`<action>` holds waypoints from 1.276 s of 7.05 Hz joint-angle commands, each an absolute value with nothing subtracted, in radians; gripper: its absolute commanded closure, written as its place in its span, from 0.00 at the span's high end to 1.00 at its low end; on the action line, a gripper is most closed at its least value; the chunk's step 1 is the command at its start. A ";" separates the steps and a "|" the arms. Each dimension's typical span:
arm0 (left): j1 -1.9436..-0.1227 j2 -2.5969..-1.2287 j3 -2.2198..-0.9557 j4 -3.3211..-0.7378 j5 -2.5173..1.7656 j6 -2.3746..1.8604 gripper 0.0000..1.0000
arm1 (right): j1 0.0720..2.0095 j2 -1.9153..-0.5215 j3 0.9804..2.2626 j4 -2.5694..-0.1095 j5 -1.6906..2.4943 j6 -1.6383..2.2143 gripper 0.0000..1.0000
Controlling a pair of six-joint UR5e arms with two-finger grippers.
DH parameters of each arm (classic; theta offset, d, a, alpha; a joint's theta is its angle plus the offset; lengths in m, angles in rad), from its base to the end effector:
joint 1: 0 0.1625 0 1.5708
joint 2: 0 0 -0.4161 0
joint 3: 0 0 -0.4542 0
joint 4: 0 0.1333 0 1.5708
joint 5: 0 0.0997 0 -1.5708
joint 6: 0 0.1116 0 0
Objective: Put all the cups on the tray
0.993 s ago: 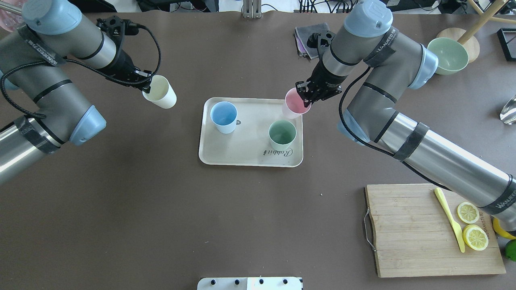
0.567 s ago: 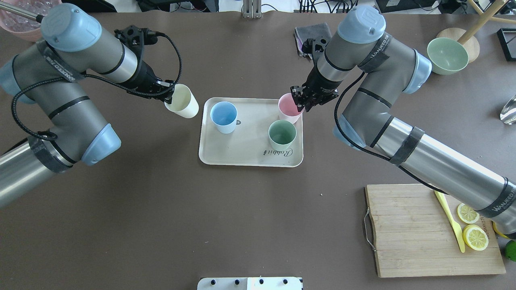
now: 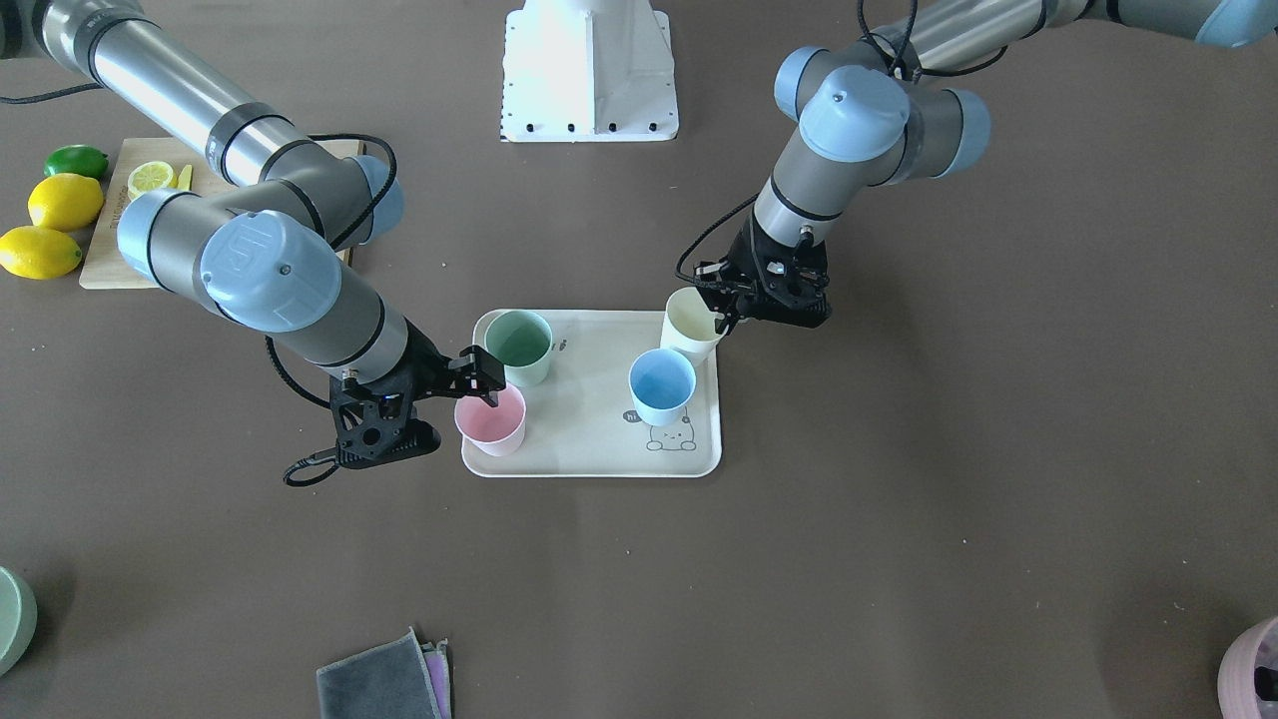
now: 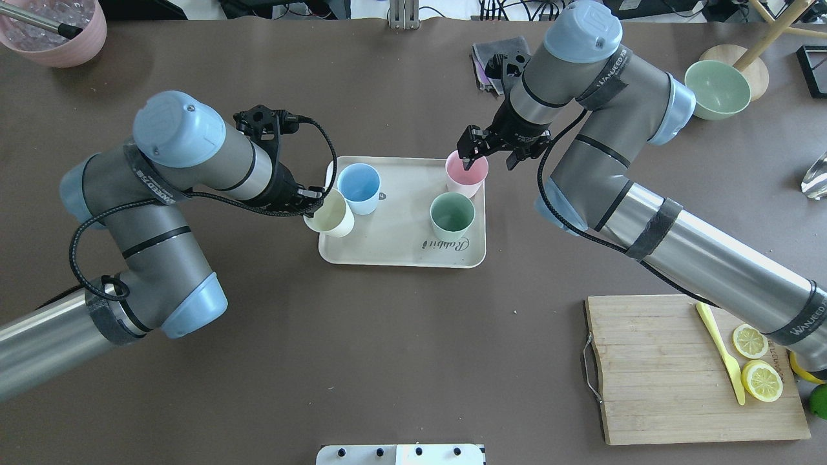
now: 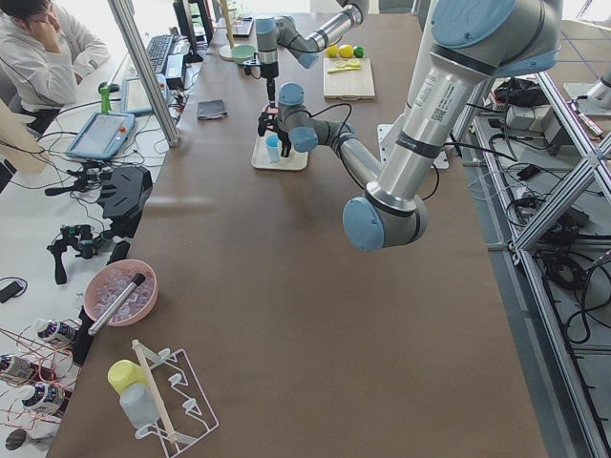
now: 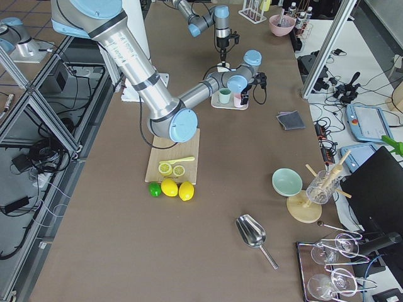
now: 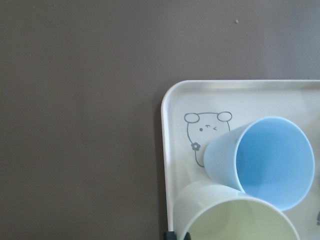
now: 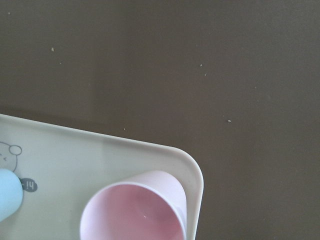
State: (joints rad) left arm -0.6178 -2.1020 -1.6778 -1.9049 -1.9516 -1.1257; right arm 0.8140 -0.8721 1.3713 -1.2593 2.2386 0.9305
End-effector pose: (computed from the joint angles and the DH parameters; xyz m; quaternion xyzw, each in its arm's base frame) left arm 0.5316 -0.4904 0.2267 0.0883 0.4803 0.0132 0.8726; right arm -0.5017 -0.6247 0.2518 0.0227 -0.4785 -0.0534 0.8762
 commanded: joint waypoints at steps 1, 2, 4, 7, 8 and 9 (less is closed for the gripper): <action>-0.592 -2.128 -1.680 -1.852 -1.919 -1.159 0.77 | 0.831 -0.879 1.377 -1.258 2.244 0.931 0.99; -0.592 -2.138 -1.690 -1.826 -1.917 -1.158 0.98 | 0.859 -0.887 1.382 -1.259 2.258 0.924 0.99; -0.668 -2.097 -1.805 -1.685 -1.934 -1.005 0.98 | 0.943 -0.957 1.422 -1.264 2.328 0.907 0.99; -0.907 -1.941 -1.864 -1.589 -2.103 -0.621 0.98 | 1.108 -1.156 1.485 -1.269 2.381 0.673 0.99; -1.001 -1.868 -1.864 -1.591 -2.159 -0.474 0.98 | 1.191 -1.239 1.485 -1.270 2.417 0.522 0.99; -1.069 -1.779 -1.861 -1.603 -2.177 -0.345 0.98 | 1.277 -1.323 1.486 -1.270 2.445 0.371 0.99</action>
